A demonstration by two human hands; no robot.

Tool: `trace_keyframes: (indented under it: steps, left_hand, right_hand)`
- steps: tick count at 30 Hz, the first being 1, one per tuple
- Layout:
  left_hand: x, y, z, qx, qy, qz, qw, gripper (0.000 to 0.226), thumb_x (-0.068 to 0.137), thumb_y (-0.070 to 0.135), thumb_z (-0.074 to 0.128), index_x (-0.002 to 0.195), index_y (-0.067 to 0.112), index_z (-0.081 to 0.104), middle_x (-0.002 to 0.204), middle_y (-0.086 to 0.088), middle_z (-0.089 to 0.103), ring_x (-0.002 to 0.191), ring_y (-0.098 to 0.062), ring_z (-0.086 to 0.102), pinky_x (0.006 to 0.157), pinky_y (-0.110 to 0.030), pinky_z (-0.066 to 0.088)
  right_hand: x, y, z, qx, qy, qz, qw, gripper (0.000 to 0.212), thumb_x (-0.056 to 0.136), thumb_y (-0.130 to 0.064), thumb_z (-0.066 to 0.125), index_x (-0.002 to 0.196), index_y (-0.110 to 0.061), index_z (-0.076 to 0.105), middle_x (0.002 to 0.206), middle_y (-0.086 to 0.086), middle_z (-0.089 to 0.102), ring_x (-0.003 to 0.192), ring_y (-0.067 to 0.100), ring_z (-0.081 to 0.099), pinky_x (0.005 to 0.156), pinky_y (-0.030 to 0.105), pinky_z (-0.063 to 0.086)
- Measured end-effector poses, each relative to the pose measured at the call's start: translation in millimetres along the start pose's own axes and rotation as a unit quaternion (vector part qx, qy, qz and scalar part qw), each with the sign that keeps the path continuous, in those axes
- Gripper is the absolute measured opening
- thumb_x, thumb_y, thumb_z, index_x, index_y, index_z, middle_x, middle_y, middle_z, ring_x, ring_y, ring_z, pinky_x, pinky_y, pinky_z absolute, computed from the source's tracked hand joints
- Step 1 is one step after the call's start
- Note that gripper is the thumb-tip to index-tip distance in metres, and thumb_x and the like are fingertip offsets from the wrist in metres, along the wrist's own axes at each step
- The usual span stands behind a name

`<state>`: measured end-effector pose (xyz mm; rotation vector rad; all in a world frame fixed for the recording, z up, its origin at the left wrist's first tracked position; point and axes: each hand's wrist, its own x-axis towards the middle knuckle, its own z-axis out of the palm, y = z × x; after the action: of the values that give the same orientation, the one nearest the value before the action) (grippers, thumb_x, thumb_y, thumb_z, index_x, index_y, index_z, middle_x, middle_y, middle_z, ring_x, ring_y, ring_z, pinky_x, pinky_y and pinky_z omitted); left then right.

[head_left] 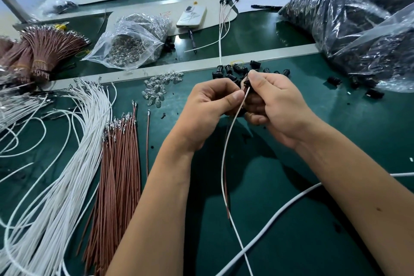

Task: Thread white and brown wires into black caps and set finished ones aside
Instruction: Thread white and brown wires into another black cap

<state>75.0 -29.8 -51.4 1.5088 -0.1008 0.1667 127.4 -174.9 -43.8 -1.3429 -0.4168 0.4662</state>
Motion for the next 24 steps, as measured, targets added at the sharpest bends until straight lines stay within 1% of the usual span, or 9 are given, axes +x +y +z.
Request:
trace_keyframes:
  steps: [3, 7, 10, 12, 15, 17, 18, 20, 24]
  left_hand:
    - [0.2, 0.2, -1.0, 0.015, -0.004, 0.012, 1.0, 0.013, 0.09, 0.007, 0.06, 0.079, 0.0, 0.059, 0.066, -0.003, 0.053, 0.061, -0.009, 0.047, 0.063, -0.019, 0.041]
    - [1.5, -3.6, -0.8, 0.057, 0.025, 0.037, 0.997, 0.019, 0.091, 0.009, 0.063, 0.08, -0.007, 0.06, 0.07, -0.013, 0.052, 0.067, -0.022, 0.043, 0.066, -0.036, 0.037]
    - [2.8, -3.6, 0.2, 0.069, 0.065, 0.071, 0.993, 0.013, 0.092, 0.008, 0.066, 0.079, 0.007, 0.063, 0.069, -0.008, 0.055, 0.067, -0.023, 0.045, 0.066, -0.038, 0.038]
    - [3.3, -3.6, -0.2, 0.06, 0.07, 0.076, 0.993, 0.011, 0.09, 0.008, 0.069, 0.08, 0.013, 0.065, 0.072, -0.005, 0.06, 0.069, -0.021, 0.051, 0.068, -0.037, 0.044]
    - [2.4, -2.4, -1.6, 0.035, 0.051, 0.07, 0.996, 0.009, 0.085, 0.004, 0.073, 0.085, 0.012, 0.069, 0.078, -0.002, 0.067, 0.076, -0.018, 0.061, 0.074, -0.029, 0.053]
    - [1.1, -0.6, -4.1, 0.009, 0.039, 0.073, 0.997, 0.012, 0.083, -0.001, 0.074, 0.089, 0.009, 0.07, 0.083, -0.005, 0.069, 0.082, -0.021, 0.064, 0.079, -0.03, 0.055]
    - [0.3, 0.8, -5.6, -0.003, 0.035, 0.075, 0.997, 0.013, 0.082, -0.002, 0.075, 0.09, 0.007, 0.07, 0.086, -0.007, 0.07, 0.084, -0.023, 0.064, 0.082, -0.032, 0.055]
    - [-0.8, 4.2, -8.8, -0.019, 0.04, 0.083, 0.996, 0.018, 0.08, -0.005, 0.076, 0.093, 0.007, 0.07, 0.09, -0.009, 0.07, 0.089, -0.026, 0.064, 0.087, -0.037, 0.055]
    - [-2.3, 10.6, -14.5, -0.058, 0.037, 0.111, 0.991, 0.033, 0.077, -0.012, 0.073, 0.105, 0.005, 0.068, 0.101, -0.011, 0.069, 0.098, -0.028, 0.059, 0.095, -0.042, 0.049]
  right_hand:
    - [1.2, 1.9, -1.8, 0.01, 0.001, -0.004, 1.0, 0.035, 0.113, -0.024, 0.039, 0.085, -0.007, 0.049, 0.058, -0.007, 0.027, 0.052, 0.008, 0.02, 0.043, 0.021, 0.021]
    - [3.4, 6.1, -3.1, -0.054, 0.034, -0.079, 0.995, 0.032, 0.111, -0.02, 0.048, 0.085, -0.003, 0.055, 0.055, -0.01, 0.036, 0.048, 0.007, 0.029, 0.044, 0.021, 0.031]
    - [1.3, 5.8, -1.9, -0.14, 0.055, -0.165, 0.975, 0.02, 0.103, -0.022, 0.062, 0.091, -0.005, 0.059, 0.063, -0.003, 0.048, 0.054, 0.011, 0.039, 0.05, 0.024, 0.037]
    - [-1.0, 4.3, -0.5, -0.212, 0.074, -0.234, 0.946, 0.012, 0.099, -0.018, 0.068, 0.094, -0.009, 0.063, 0.067, 0.002, 0.055, 0.057, 0.012, 0.045, 0.055, 0.025, 0.041]
    - [-3.0, 3.1, 0.4, -0.264, 0.079, -0.3, 0.913, 0.006, 0.098, -0.013, 0.07, 0.1, -0.009, 0.067, 0.075, 0.012, 0.064, 0.061, 0.029, 0.054, 0.059, 0.044, 0.047]
    - [-4.0, 2.1, 1.0, -0.268, 0.068, -0.319, 0.906, 0.008, 0.098, -0.013, 0.071, 0.104, -0.009, 0.068, 0.075, 0.015, 0.063, 0.063, 0.037, 0.055, 0.061, 0.048, 0.048]
    - [-4.8, 1.3, 1.4, -0.268, 0.062, -0.327, 0.904, 0.008, 0.098, -0.012, 0.071, 0.105, -0.009, 0.068, 0.073, 0.013, 0.061, 0.061, 0.036, 0.054, 0.06, 0.047, 0.048]
    - [-6.8, 0.0, 2.4, -0.266, 0.054, -0.344, 0.899, 0.009, 0.098, -0.009, 0.071, 0.107, -0.008, 0.069, 0.068, 0.006, 0.056, 0.058, 0.026, 0.05, 0.058, 0.037, 0.046]
    - [-7.8, -1.7, 2.8, -0.264, 0.052, -0.354, 0.896, 0.01, 0.096, -0.004, 0.071, 0.106, -0.003, 0.07, 0.076, -0.016, 0.06, 0.061, 0.003, 0.049, 0.062, 0.016, 0.041]
